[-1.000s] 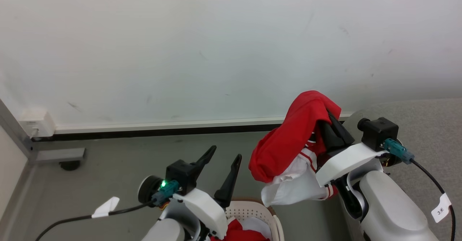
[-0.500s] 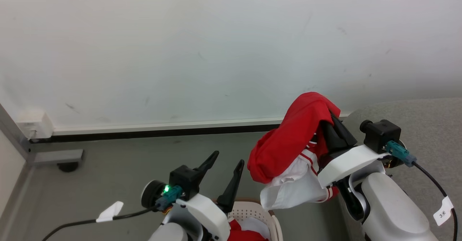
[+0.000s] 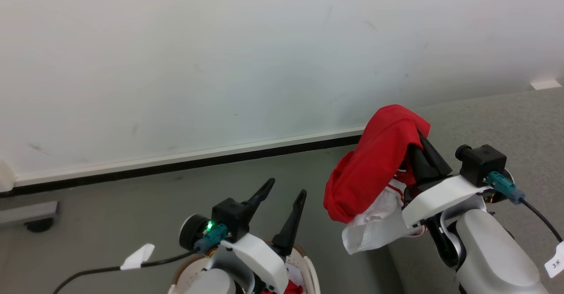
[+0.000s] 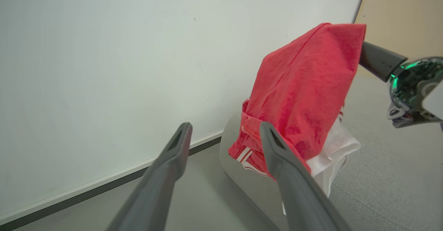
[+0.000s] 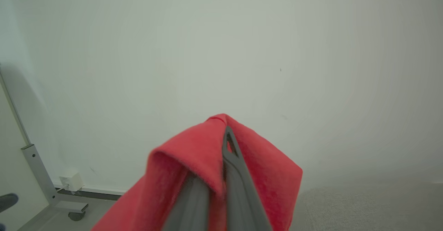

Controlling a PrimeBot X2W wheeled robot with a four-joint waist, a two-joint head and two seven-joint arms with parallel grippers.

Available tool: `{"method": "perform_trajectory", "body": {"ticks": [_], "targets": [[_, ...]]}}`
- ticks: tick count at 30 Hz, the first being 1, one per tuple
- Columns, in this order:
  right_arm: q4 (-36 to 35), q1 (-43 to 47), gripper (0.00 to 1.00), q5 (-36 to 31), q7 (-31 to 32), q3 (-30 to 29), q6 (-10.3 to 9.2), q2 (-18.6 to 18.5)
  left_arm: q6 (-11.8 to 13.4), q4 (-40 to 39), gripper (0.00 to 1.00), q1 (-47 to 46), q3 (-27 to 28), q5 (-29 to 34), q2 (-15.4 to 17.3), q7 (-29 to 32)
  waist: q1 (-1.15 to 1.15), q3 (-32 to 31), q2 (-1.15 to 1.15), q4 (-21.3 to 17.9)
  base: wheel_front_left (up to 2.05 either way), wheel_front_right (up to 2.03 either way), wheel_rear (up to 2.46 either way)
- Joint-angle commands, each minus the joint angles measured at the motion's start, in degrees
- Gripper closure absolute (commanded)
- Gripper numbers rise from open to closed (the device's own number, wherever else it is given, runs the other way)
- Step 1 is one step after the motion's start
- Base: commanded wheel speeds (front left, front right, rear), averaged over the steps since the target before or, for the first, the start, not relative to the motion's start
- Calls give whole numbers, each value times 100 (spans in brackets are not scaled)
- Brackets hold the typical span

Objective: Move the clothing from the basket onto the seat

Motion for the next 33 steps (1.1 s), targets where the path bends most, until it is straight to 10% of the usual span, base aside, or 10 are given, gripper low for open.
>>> {"method": "perform_trajectory", "body": {"ticks": [1, 18, 33], "targets": [[-59, 115, 100, -77, -21, 13, -12, -97, -13, -57, 0, -17, -54, -6, -25, 19, 0, 67, 0, -322, 0, 0, 0], [-898, 466, 100, -82, -20, -219, -12, -760, -70, -318, 0, -177, -631, 41, -277, 131, 0, 383, 0, -1490, 0, 0, 0], [-1178, -263, 100, -262, -20, -1042, -12, -1029, -272, -556, 0, -886, -878, 284, -180, 410, 0, 1694, 0, -1111, 0, 0, 0]]}}
